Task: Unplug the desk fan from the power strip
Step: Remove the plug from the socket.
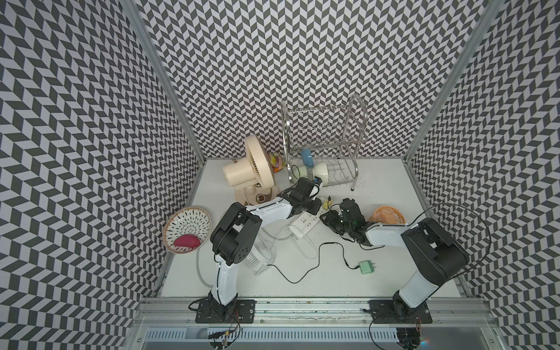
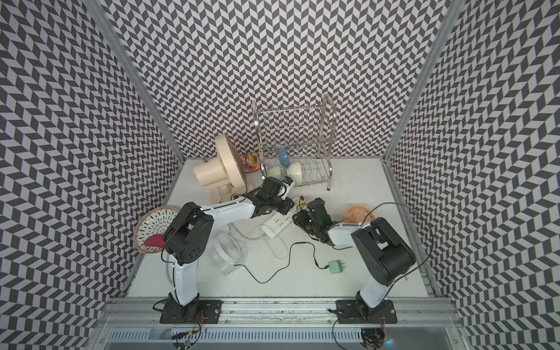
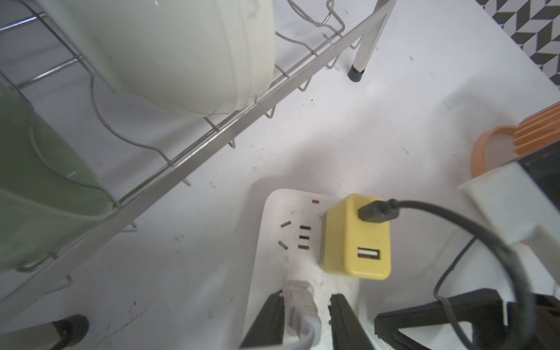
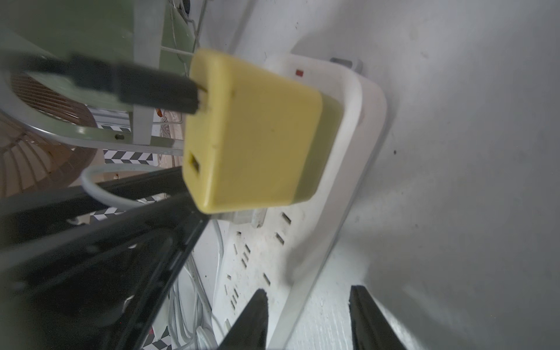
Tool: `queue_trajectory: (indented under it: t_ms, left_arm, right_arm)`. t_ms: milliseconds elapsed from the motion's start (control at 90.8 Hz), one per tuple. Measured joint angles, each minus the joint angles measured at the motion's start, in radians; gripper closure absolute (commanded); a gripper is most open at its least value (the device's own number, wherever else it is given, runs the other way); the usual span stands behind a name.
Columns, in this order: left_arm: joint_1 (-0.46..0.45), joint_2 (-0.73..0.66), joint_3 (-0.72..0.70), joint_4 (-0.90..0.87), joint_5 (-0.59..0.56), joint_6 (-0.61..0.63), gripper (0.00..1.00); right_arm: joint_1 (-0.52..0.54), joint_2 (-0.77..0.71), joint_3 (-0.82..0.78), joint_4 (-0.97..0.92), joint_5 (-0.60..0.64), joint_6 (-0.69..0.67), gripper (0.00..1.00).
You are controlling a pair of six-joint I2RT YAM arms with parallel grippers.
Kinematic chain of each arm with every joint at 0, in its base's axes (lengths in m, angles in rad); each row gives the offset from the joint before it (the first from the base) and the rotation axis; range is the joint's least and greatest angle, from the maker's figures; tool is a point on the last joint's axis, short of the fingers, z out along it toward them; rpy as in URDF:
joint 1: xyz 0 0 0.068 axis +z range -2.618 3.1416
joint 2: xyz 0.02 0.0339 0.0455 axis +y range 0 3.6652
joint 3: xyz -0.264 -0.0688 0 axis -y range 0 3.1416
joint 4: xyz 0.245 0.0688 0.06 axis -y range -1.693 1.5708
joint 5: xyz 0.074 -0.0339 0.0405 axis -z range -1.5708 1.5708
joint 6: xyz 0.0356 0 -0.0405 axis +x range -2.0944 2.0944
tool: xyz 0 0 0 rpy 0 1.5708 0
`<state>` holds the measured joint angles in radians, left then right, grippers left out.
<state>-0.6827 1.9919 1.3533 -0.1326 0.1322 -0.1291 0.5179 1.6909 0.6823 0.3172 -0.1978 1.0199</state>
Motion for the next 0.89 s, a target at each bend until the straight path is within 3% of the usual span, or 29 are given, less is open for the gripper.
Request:
queue_trajectory:
  t_ms: [375,606,892]
  left_arm:
    - [-0.018,0.006,0.001,-0.019,-0.05,0.019,0.81]
    - [-0.029,0.005,0.001,-0.011,-0.068,0.039,0.94]
    - [-0.046,-0.006,-0.017,0.006,-0.095,0.059,1.0]
  right_arm:
    - [-0.006,0.047,0.039,0.021,-0.001,0.014,0.58]
    - [-0.006,0.07,0.043,0.027,0.0,0.021,0.6]
    - [-0.006,0.082,0.058,0.016,0.018,0.03,0.63]
